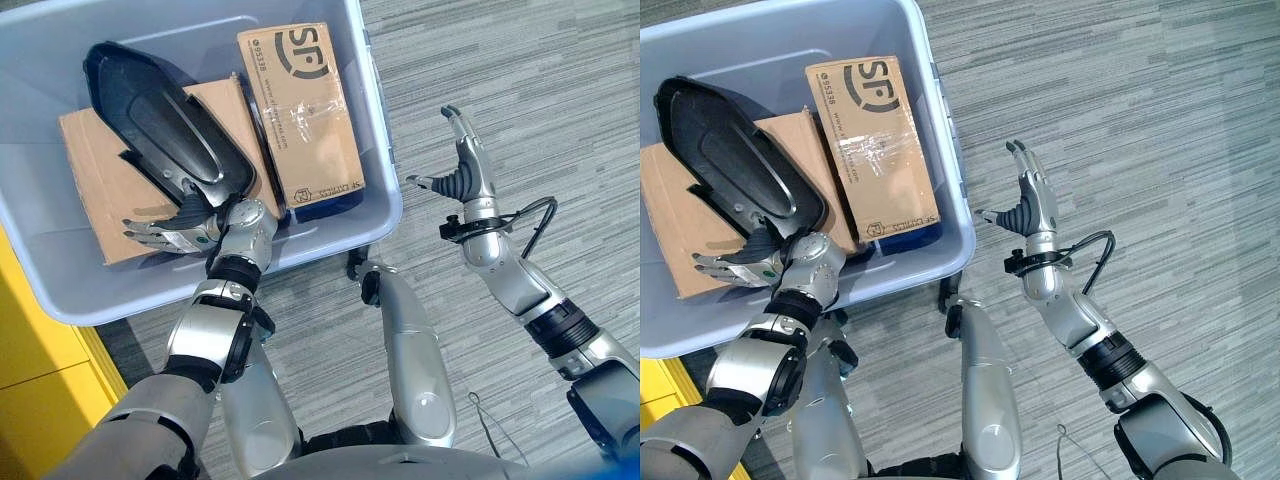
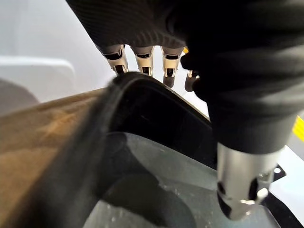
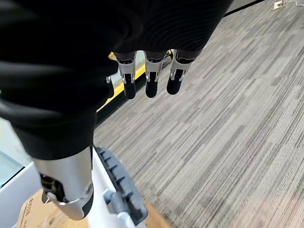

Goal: Move parts from the plastic box to the shelf.

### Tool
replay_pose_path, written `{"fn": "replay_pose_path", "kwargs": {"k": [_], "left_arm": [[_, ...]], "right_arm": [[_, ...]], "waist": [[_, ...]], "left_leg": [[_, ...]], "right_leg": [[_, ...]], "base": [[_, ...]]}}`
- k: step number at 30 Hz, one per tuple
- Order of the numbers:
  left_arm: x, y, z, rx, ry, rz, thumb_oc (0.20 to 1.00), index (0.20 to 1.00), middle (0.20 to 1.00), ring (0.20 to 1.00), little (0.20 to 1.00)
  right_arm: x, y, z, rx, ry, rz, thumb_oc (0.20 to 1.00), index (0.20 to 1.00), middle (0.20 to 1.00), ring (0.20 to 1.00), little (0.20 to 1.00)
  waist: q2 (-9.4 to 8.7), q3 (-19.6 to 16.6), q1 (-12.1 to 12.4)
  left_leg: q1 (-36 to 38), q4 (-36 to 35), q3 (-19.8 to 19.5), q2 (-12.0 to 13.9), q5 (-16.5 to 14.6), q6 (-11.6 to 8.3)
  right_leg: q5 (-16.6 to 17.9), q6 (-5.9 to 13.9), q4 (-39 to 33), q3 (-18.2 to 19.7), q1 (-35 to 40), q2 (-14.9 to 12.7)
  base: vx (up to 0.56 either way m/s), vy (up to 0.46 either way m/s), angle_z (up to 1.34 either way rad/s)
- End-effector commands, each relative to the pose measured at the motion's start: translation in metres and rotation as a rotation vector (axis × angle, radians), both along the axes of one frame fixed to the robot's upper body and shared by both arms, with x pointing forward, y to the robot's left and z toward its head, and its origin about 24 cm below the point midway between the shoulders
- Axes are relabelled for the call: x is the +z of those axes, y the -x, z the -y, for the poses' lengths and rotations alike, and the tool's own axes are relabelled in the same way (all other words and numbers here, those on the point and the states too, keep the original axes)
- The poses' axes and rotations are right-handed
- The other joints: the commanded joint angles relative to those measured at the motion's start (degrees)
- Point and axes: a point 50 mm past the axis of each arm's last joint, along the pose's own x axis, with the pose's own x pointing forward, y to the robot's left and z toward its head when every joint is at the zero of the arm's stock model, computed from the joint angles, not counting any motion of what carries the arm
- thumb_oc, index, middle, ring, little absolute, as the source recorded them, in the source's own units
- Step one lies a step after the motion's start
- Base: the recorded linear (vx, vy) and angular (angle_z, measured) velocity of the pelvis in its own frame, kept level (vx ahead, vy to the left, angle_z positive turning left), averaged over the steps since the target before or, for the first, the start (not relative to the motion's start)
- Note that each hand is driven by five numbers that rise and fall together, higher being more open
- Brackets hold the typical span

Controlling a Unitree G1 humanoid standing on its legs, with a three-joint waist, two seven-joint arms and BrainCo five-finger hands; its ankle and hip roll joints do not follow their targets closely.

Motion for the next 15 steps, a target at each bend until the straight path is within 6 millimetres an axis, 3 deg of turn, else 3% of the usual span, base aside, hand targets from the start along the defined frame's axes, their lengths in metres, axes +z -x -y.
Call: {"fn": "replay_pose_path", "kwargs": {"k": [1,5,9,15], "left_arm": [[-0.005,0.007,-0.011,0.058,-0.074,-0.055,1.000,1.000,1.000,1.000,1.000],[0.004,-0.001,0.004,-0.075,-0.214,-0.055,1.000,1.000,1.000,1.000,1.000],[0.011,-0.012,0.020,-0.320,-0.289,0.031,1.000,1.000,1.000,1.000,1.000],[0.019,-0.018,0.037,-0.494,-0.408,0.066,1.000,1.000,1.000,1.000,1.000]], "right_arm": [[0.015,-0.001,0.001,-0.008,-0.027,0.068,1.000,1.000,1.000,1.000,1.000],[0.016,-0.002,0.003,-0.024,-0.025,0.077,1.000,1.000,1.000,1.000,1.000],[0.017,-0.003,0.006,-0.045,-0.014,0.080,1.000,1.000,1.000,1.000,1.000],[0.016,-0.002,0.007,-0.045,0.002,0.082,1.000,1.000,1.000,1.000,1.000]], "waist": [[-3.38,-1.1,0.2],[-3.10,-1.1,0.3],[-2.75,-1.1,0.2],[-2.99,-1.1,-0.1]], "left_leg": [[-1.5,9.5,-1.1,3.4,-9.4,-4.98],[-1.7,9.6,-0.9,3.3,-9.5,-4.89],[-2.1,9.7,-0.7,2.9,-9.7,-4.72],[-2.6,9.9,-0.5,3.2,-9.7,-4.55]], "right_leg": [[-0.5,4.53,-3.8,-2.8,3.6,-0.4],[-0.3,4.51,-4.0,-2.5,3.4,-0.4],[-0.3,4.43,-4.1,-2.4,3.0,-0.2],[-0.4,4.28,-3.7,-2.4,2.6,0.0]], "base": [[0.01,-0.033,0.03],[0.00,0.000,0.00],[0.00,0.000,0.00],[0.00,0.000,0.00]]}}
